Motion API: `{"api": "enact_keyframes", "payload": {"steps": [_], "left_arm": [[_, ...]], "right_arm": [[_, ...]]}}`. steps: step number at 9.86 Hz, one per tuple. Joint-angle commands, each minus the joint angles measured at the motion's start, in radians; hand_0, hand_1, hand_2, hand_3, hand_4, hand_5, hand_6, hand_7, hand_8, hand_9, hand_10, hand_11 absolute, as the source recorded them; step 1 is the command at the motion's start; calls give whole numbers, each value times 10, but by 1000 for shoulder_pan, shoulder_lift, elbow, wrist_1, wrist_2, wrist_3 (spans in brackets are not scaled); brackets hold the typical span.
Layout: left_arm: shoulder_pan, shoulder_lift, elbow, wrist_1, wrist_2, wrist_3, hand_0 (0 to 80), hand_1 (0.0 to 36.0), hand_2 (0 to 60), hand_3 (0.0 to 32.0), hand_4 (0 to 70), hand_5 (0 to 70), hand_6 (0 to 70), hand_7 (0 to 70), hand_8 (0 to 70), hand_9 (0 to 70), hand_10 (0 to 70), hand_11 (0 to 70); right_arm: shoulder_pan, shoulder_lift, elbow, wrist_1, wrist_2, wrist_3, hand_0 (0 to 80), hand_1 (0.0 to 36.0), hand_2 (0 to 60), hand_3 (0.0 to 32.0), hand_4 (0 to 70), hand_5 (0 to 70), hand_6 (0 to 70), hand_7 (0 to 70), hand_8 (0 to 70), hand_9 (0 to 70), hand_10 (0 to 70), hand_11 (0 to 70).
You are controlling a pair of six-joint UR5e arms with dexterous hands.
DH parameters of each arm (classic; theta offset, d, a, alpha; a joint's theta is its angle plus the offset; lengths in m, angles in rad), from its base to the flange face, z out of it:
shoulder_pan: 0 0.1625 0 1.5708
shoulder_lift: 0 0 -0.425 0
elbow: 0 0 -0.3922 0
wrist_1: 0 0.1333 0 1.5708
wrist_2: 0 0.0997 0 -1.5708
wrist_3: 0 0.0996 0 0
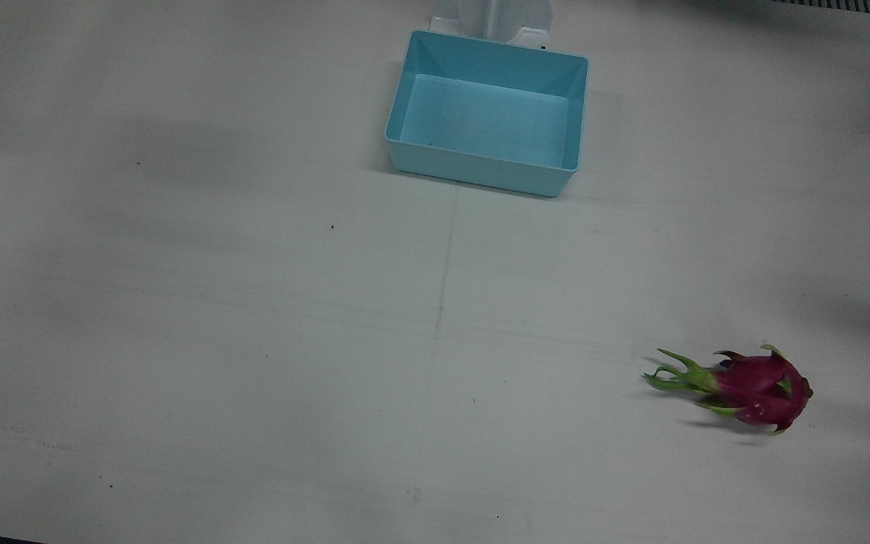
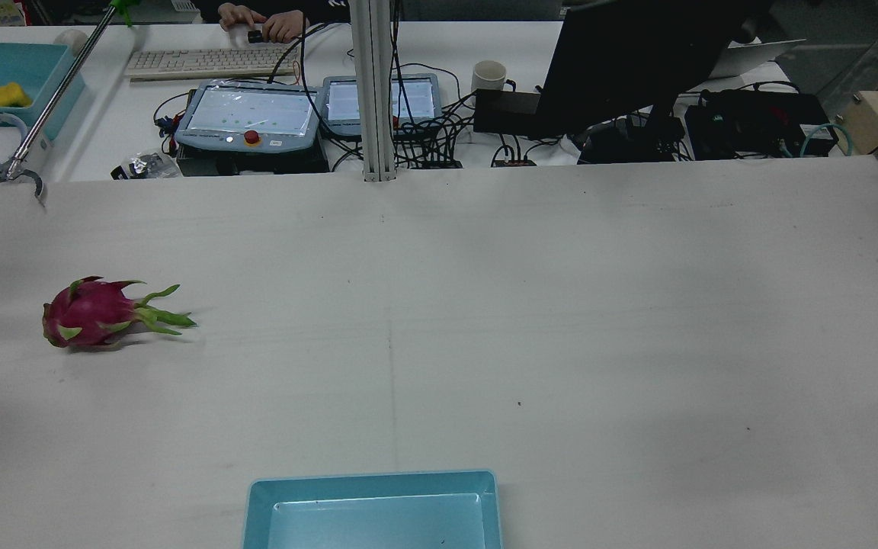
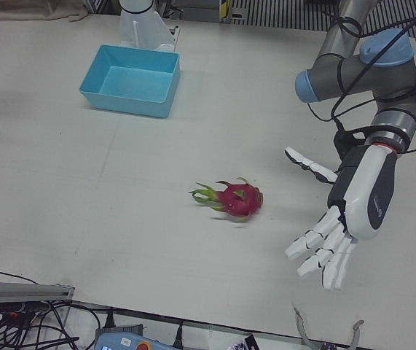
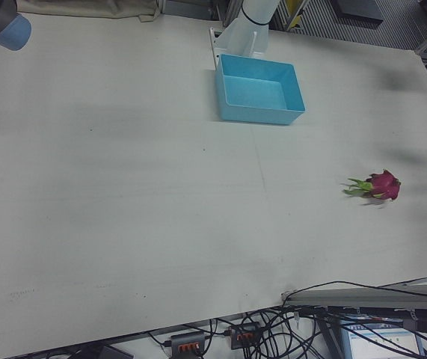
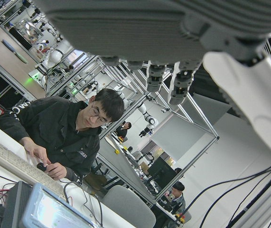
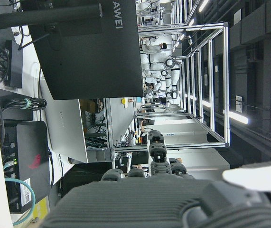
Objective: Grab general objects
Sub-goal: 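Move the left hand down toward the pink dragon fruit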
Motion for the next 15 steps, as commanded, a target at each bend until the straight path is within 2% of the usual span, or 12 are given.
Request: {"api": "enact_keyframes", "payload": {"steps": [1, 2, 3, 4, 5, 8, 9, 10, 12, 15], "left_arm": [[20, 12, -55, 59, 79, 257, 537, 167, 0, 0, 37, 79, 31, 142, 0, 14, 0, 0], [46, 17, -85, 107, 88, 354, 537, 170, 0, 0, 21, 70, 23, 135, 0, 13, 0, 0], [78, 44, -102, 115, 96, 434, 533, 172, 0, 2, 0, 62, 2, 112, 0, 8, 0, 0], [112, 58, -105, 119, 96, 489, 521, 161, 0, 54, 0, 40, 0, 87, 0, 3, 0, 0], [138, 66, -110, 134, 94, 551, 515, 153, 0, 84, 0, 32, 0, 77, 0, 1, 0, 0], [236, 93, -105, 131, 36, 710, 533, 194, 0, 150, 0, 13, 0, 80, 0, 2, 0, 0], [273, 93, -102, 128, 7, 740, 540, 207, 0, 154, 0, 17, 0, 86, 0, 3, 0, 0], [314, 93, -101, 129, -28, 778, 533, 202, 0, 146, 0, 19, 0, 86, 0, 3, 0, 0], [357, 93, -98, 128, -54, 827, 532, 201, 0, 142, 0, 20, 0, 78, 0, 1, 0, 0], [391, 92, -72, 120, -90, 864, 539, 215, 0, 168, 0, 18, 0, 72, 0, 0, 0, 0]], "right_arm": [[1, 0, 1, 0, 0, 1, 0, 0, 0, 0, 0, 0, 0, 0, 0, 0, 0, 0], [1, 0, 1, 1, 0, 1, 0, 0, 0, 0, 0, 0, 0, 0, 0, 0, 0, 0], [1, 0, -1, 0, 0, 1, 0, 0, 0, 0, 0, 0, 0, 0, 0, 0, 0, 0], [1, 0, -1, 0, 0, 1, 0, 0, 0, 0, 0, 0, 0, 0, 0, 0, 0, 0], [1, 0, -2, 1, 0, 1, 0, 0, 0, 0, 0, 0, 0, 0, 0, 0, 0, 0], [-1, 0, -4, 1, 0, 2, 0, 0, 0, 0, 0, 0, 0, 0, 0, 0, 0, 0], [1, 0, -4, 1, 0, 2, 0, 0, 0, 0, 0, 0, 0, 0, 0, 0, 0, 0], [-1, 0, -4, 1, 0, 2, 0, 0, 0, 0, 0, 0, 0, 0, 0, 0, 0, 0], [-1, 0, -4, 1, 0, 2, 0, 0, 0, 0, 0, 0, 0, 0, 0, 0, 0, 0], [-1, 0, -4, 1, 0, 2, 0, 0, 0, 0, 0, 0, 0, 0, 0, 0, 0, 0]]}}
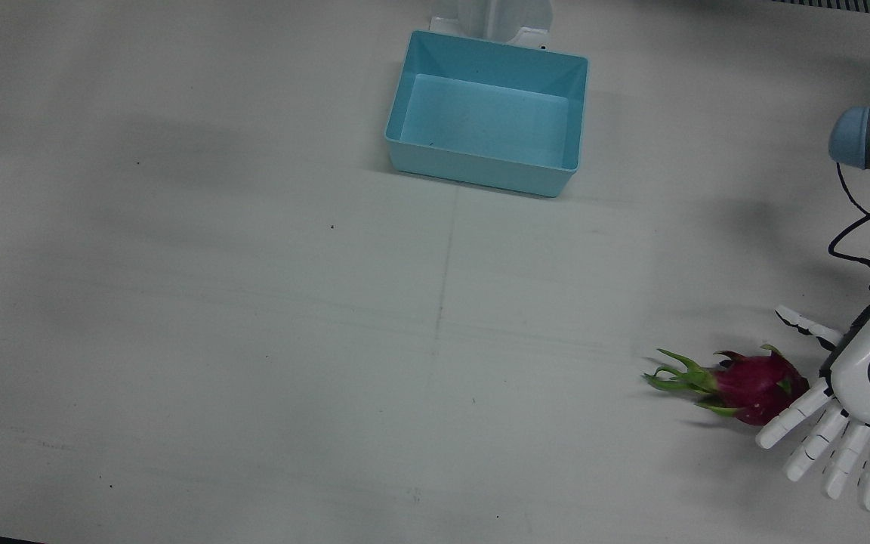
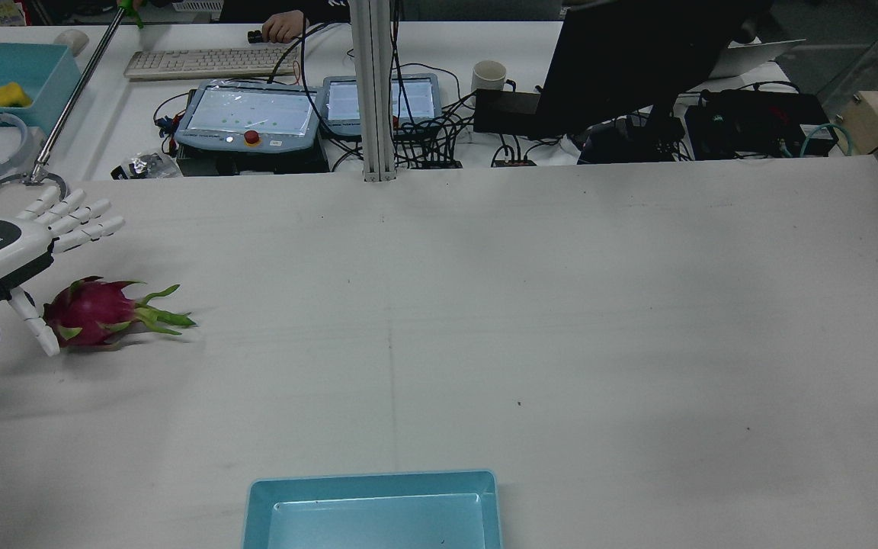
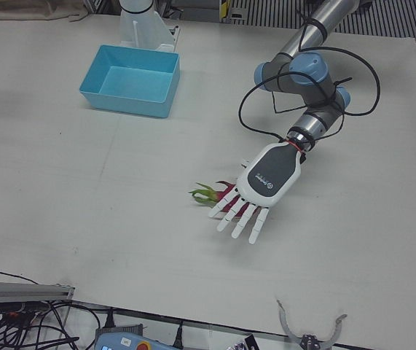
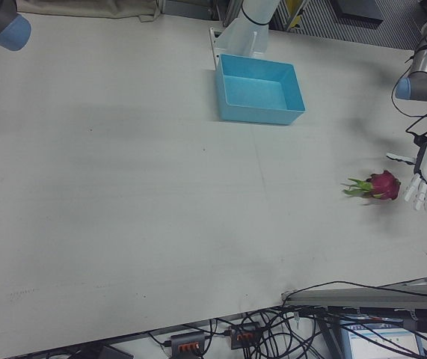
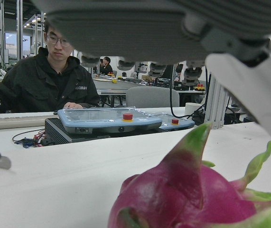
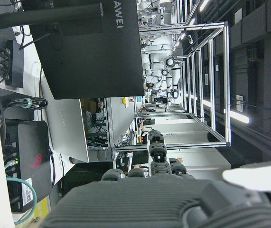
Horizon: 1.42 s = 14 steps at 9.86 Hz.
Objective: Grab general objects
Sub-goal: 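Close the left hand's fingers around the dragon fruit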
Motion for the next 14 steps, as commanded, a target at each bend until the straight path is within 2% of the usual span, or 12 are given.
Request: {"api": "enact_keyframes", "payload": {"steps": [1, 2, 4, 5, 8, 9, 10, 11, 14], "left_arm": [[33, -3, 36, -17, -29, 29, 529, 202, 0, 162, 0, 24, 0, 67, 0, 0, 0, 0], [33, -8, 71, -39, -29, 27, 524, 193, 0, 162, 0, 24, 0, 66, 0, 0, 0, 0], [34, -18, 158, -84, -28, 27, 519, 191, 0, 132, 0, 39, 0, 68, 0, 0, 0, 0], [33, -17, 172, -95, -28, 27, 523, 198, 2, 128, 0, 40, 0, 66, 0, 0, 0, 0], [34, -17, 177, -101, -28, 29, 518, 188, 0, 124, 0, 36, 0, 64, 0, 0, 0, 0], [34, -18, 177, -101, -28, 29, 519, 187, 0, 102, 0, 48, 0, 60, 0, 0, 0, 0], [34, -18, 177, -103, -28, 29, 512, 178, 0, 24, 0, 99, 0, 57, 0, 0, 0, 0], [34, -18, 175, -109, -28, 29, 505, 155, 0, 0, 10, 182, 0, 51, 0, 0, 0, 0], [36, -31, 194, -118, -41, 29, 491, 111, 0, 0, 240, 347, 0, 78, 1, 1, 0, 0]], "right_arm": [[0, 0, 0, 0, 2, 0, 0, 0, 0, 0, 0, 0, 0, 0, 0, 0, 0, 0], [0, 0, 0, 0, 2, 0, 0, 0, 0, 0, 0, 0, 0, 0, 0, 0, 0, 0], [0, 0, 0, 0, 0, 0, 0, 0, 0, 0, 0, 0, 0, 0, 0, 0, 0, 0], [0, 0, 0, 0, 0, 0, 0, 0, 0, 0, 0, 0, 0, 0, 0, 0, 0, 0], [0, 0, -2, 0, 0, 0, 0, 0, 0, 0, 0, 0, 0, 0, 0, 0, 0, 0], [0, 0, -2, 0, 0, 0, 0, 0, 0, 0, 0, 0, 0, 0, 0, 0, 0, 0], [0, 0, -2, 0, 0, 0, 0, 0, 0, 0, 0, 0, 0, 0, 0, 0, 0, 0], [0, 0, -2, 0, 2, 0, 0, 0, 0, 0, 0, 0, 0, 0, 0, 0, 0, 0], [0, 0, -2, 0, 0, 0, 0, 0, 0, 0, 0, 0, 0, 0, 0, 0, 0, 0]]}}
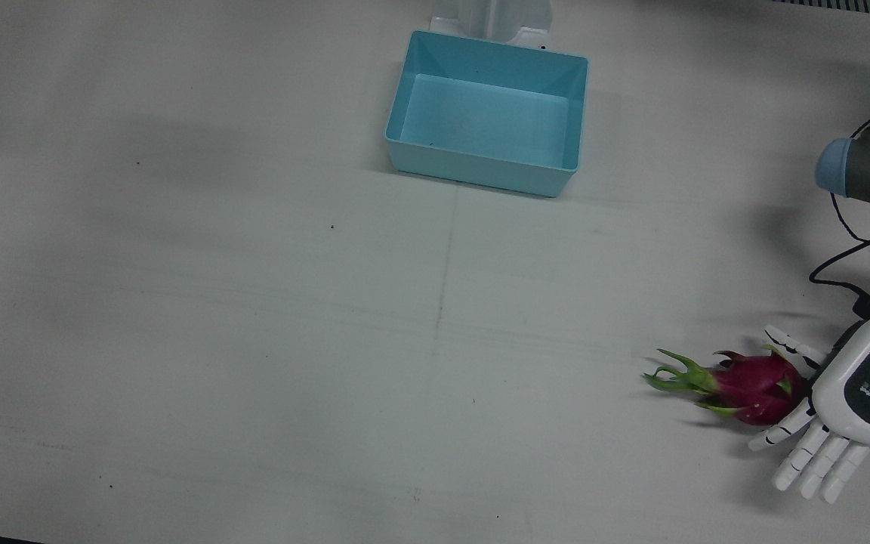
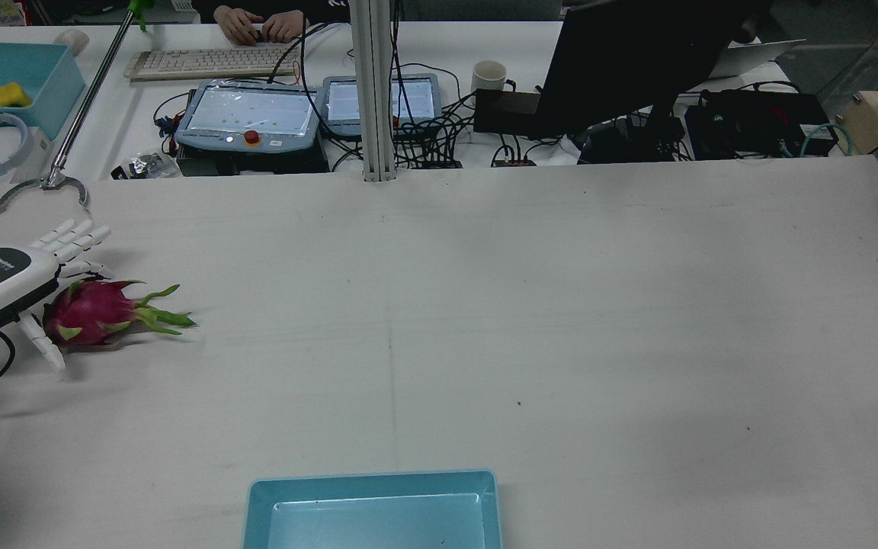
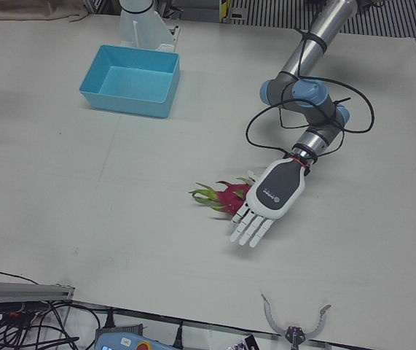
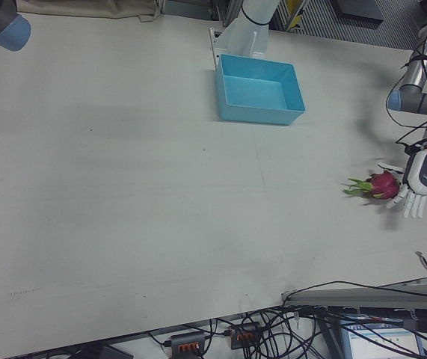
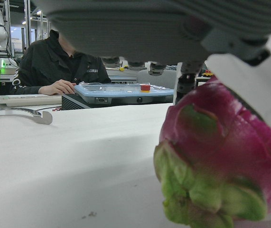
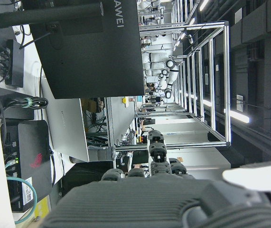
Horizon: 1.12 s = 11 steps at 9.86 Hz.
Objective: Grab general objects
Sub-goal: 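Close the left hand's fingers around the dragon fruit, then lift the dragon fruit off the table with the left hand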
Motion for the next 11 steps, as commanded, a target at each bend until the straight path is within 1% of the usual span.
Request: {"api": "enact_keyframes", "payload": {"steps": [1, 2, 3, 4, 5, 6, 7, 8, 9, 10, 11], "left_arm": [[12, -16, 28, -5, -24, 0, 488, 103, 0, 0, 294, 383, 0, 89, 1, 3, 0, 0], [21, -17, 31, -5, -26, 0, 487, 94, 0, 0, 347, 411, 0, 99, 0, 5, 0, 0], [20, -18, 30, -4, -26, 0, 482, 86, 0, 0, 370, 428, 0, 93, 0, 4, 0, 0], [21, -18, 28, -4, -26, -2, 482, 80, 0, 0, 408, 482, 0, 100, 0, 6, 0, 0], [20, -18, 23, -2, -24, -8, 483, 76, 0, 0, 478, 551, 0, 117, 0, 9, 0, 0], [20, -18, 8, 15, -19, -20, 483, 67, 0, 0, 578, 595, 6, 135, 1, 13, 0, 0], [20, -19, -25, 42, -13, -43, 480, 96, 73, 0, 619, 584, 12, 146, 6, 15, 0, 0], [20, -18, -79, 76, -12, -95, 470, 178, 437, 0, 608, 568, 13, 147, 11, 15, 0, 0], [20, -14, -146, 123, -9, -122, 459, 242, 600, 0, 600, 558, 12, 151, 12, 16, 0, 0], [21, -22, -209, 174, 32, -132, 449, 269, 600, 0, 604, 553, 16, 163, 11, 18, 0, 0], [20, -62, -242, 236, 110, -155, 446, 302, 600, 0, 642, 545, 26, 191, 5, 24, 0, 0]], "right_arm": [[0, 0, 0, 0, -1, 0, 0, 0, 0, 0, 0, 0, 0, 0, 0, 0, 0, 0], [0, 0, 0, 0, 1, 0, 0, 0, 0, 0, 0, 0, 0, 0, 0, 0, 0, 0], [0, 0, 0, 0, -1, 0, 0, 0, 0, 0, 0, 0, 0, 0, 0, 0, 0, 0], [0, 0, 0, 0, 1, 0, 0, 0, 0, 0, 0, 0, 0, 0, 0, 0, 0, 0], [0, 0, 0, 0, 1, 0, 0, 0, 0, 0, 0, 0, 0, 0, 0, 0, 0, 0], [0, 0, 0, 0, -1, 0, 0, 0, 0, 0, 0, 0, 0, 0, 0, 0, 0, 0], [0, 0, 0, 0, -1, 0, 0, 0, 0, 0, 0, 0, 0, 0, 0, 0, 0, 0], [0, 0, 0, 0, -1, -2, 0, 0, 0, 0, 0, 0, 0, 0, 0, 0, 0, 0], [0, 0, 1, 0, -1, -2, 0, 0, 0, 0, 0, 0, 0, 0, 0, 0, 0, 0], [0, 0, 2, 0, -1, -2, 0, 0, 0, 0, 0, 0, 0, 0, 0, 0, 0, 0], [0, 0, 2, -2, -1, -2, 0, 0, 0, 0, 0, 0, 0, 0, 0, 0, 0, 0]]}}
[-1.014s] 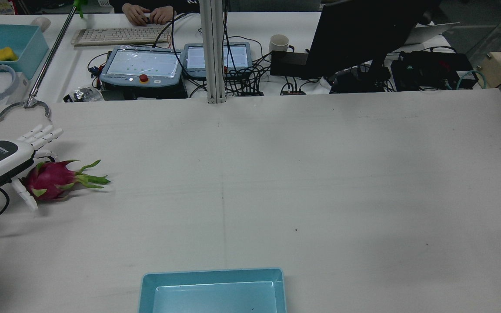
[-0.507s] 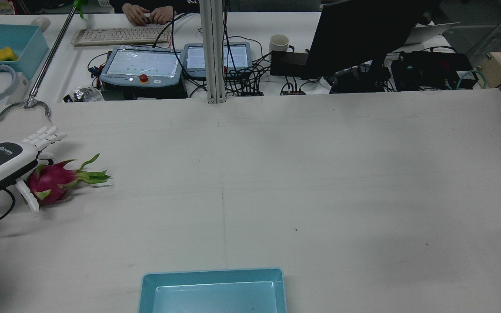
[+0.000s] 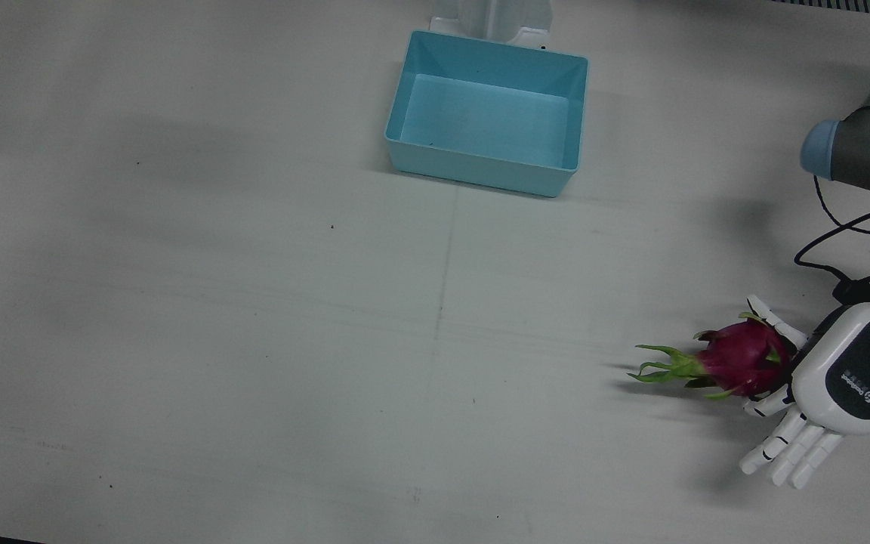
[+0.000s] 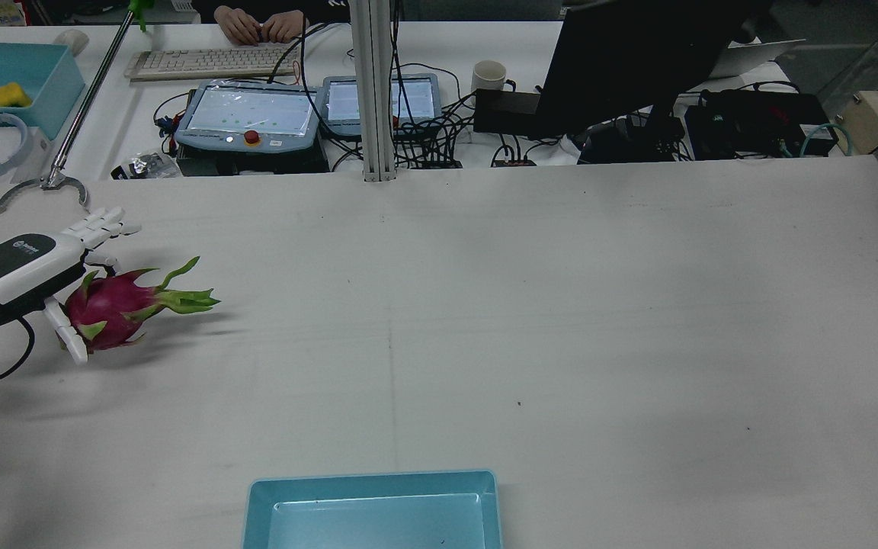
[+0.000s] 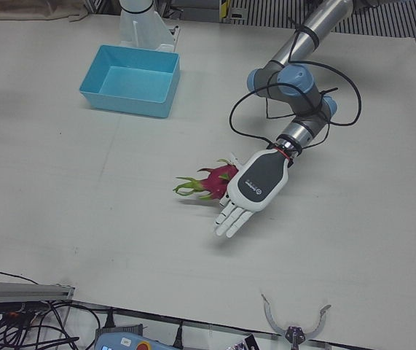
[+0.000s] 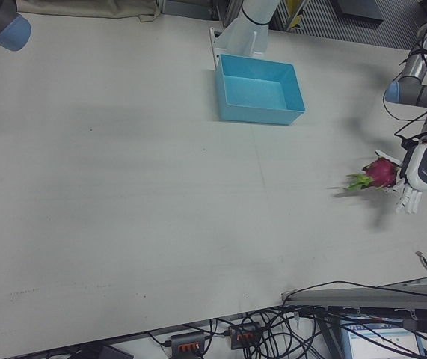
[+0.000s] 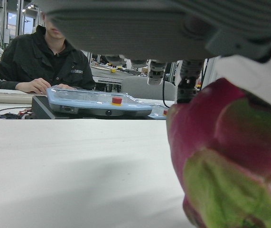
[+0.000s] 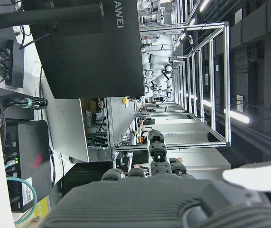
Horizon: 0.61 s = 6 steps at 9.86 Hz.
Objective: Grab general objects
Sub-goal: 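Lift the dragon fruit off the table with the left hand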
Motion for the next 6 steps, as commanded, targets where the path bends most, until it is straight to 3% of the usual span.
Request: {"api": "enact_keyframes", "payload": {"steps": [1, 2, 4, 6], "left_arm": [[-2, -92, -124, 172, 174, -85, 445, 319, 600, 0, 665, 544, 37, 212, 0, 28, 0, 0], [-2, -127, -133, 203, 229, -113, 449, 320, 600, 0, 675, 544, 48, 233, 0, 32, 0, 0], [-1, -192, -146, 273, 357, -150, 463, 271, 600, 0, 630, 499, 62, 264, 2, 38, 0, 0], [5, -191, -261, 353, 426, -197, 466, 264, 600, 0, 615, 494, 77, 295, 5, 45, 0, 0]], "right_arm": [[0, 0, 1, 0, 1, 0, 0, 0, 0, 0, 0, 0, 0, 0, 0, 0, 0, 0], [0, 0, 1, -2, 0, 0, 0, 0, 0, 0, 0, 0, 0, 0, 0, 0, 0, 0], [0, 0, 1, 0, 0, 0, 0, 0, 0, 0, 0, 0, 0, 0, 0, 0, 0, 0], [0, 0, 1, 0, 1, 1, 0, 0, 0, 0, 0, 0, 0, 0, 0, 0, 0, 0]]}}
